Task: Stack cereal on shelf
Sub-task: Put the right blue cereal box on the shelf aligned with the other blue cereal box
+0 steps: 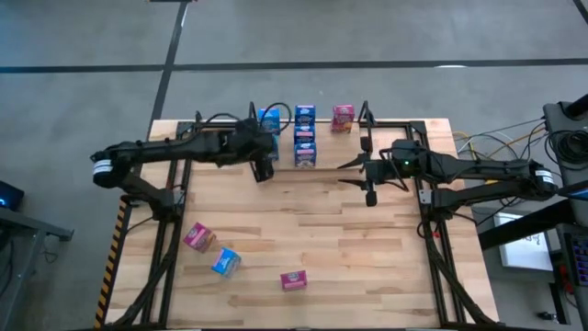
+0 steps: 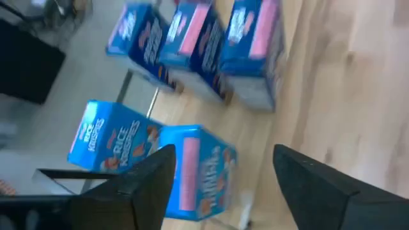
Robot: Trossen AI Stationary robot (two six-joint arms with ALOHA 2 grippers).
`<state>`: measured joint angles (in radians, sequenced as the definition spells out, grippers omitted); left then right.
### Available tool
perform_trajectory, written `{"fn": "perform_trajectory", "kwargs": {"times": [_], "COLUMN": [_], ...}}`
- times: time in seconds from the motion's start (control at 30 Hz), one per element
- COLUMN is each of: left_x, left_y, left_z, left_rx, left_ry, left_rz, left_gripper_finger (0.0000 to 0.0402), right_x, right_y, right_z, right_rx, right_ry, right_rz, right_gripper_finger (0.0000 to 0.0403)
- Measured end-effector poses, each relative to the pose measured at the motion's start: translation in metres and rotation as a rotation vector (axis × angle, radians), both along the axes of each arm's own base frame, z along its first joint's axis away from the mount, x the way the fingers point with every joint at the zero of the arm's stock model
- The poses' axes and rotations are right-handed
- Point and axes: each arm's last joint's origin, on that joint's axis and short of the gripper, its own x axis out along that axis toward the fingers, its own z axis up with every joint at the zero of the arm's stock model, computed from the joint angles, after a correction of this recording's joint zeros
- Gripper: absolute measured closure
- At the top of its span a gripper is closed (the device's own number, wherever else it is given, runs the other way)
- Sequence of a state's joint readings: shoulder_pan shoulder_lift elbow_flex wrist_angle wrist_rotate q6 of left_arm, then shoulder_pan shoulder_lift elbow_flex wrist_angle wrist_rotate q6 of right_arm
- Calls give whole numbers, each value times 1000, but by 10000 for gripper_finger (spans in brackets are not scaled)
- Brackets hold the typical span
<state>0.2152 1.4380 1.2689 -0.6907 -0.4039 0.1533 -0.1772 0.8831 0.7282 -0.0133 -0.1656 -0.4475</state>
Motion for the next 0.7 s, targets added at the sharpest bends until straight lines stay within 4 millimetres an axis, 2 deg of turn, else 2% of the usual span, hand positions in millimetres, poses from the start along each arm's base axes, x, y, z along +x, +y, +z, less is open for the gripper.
{"fn": "perform_trajectory", "kwargs": {"times": [0.17, 0.43, 0.7], "left_x": [4, -7, -13], "left_y": [25, 65, 84], "left_z": [-2, -3, -7], "left_rx": [-46, -116, -198], "left_ry": [79, 70, 34], "left_rz": [-16, 6, -28], "left_gripper_finger": [137, 147, 158], "right_x": [-11, -30, -44], "right_y": [0, 3, 6], "right_z": [0, -1, -3], "right_rx": [-5, -11, -21], "right_ry": [-15, -47, -78], "right_rz": [-8, -11, -10], "right_gripper_finger": [257, 257, 257]}}
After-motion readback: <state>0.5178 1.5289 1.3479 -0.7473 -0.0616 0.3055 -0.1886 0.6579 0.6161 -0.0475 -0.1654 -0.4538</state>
